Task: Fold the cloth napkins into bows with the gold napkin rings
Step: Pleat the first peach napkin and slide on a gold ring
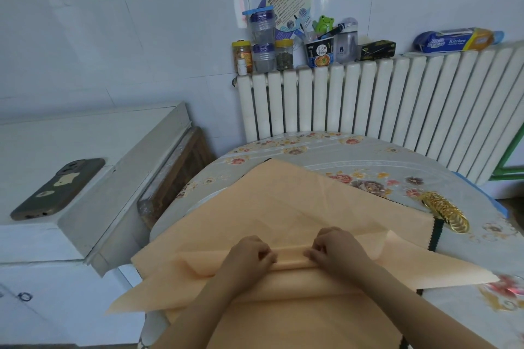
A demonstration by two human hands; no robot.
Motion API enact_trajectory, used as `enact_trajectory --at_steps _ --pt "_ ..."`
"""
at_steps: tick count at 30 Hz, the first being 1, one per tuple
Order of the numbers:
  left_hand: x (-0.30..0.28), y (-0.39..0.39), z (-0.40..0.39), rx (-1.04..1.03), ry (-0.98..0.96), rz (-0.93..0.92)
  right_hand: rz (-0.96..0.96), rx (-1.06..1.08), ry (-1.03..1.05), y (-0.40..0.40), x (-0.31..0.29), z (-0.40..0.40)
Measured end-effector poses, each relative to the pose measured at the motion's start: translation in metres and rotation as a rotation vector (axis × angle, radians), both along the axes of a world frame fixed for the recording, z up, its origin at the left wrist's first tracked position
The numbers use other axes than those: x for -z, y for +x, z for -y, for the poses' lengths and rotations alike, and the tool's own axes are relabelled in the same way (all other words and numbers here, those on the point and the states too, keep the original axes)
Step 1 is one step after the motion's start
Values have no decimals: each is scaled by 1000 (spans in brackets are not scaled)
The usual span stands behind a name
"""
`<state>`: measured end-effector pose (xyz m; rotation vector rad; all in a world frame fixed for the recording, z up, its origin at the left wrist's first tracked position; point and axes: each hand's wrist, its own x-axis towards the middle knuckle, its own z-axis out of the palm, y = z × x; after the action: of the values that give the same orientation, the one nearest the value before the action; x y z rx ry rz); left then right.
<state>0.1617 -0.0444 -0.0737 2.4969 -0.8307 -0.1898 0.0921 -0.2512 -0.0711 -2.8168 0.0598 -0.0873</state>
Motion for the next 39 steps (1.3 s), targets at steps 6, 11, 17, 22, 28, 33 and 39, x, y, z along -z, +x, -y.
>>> enact_trajectory --at_steps 6,11,17,22,28,33,39 --pt "-3 4 11 -141 117 -6 -86 142 1 6 3 -4" --pt "-14 5 13 -53 157 108 25 99 -88 7 -4 -5" --pt "-10 -16 -1 34 28 165 111 59 4 -17 -10 -8" --pt "1 -36 -13 130 159 146 3 -69 18 -41 -2 -4" --pt "21 -53 -16 229 439 181 -156 -146 -60 -55 10 -21" --pt "20 -53 -14 178 398 113 87 -28 301 -34 10 -59" --pt "19 -41 -38 -144 80 96 -69 141 413 -15 8 -96"
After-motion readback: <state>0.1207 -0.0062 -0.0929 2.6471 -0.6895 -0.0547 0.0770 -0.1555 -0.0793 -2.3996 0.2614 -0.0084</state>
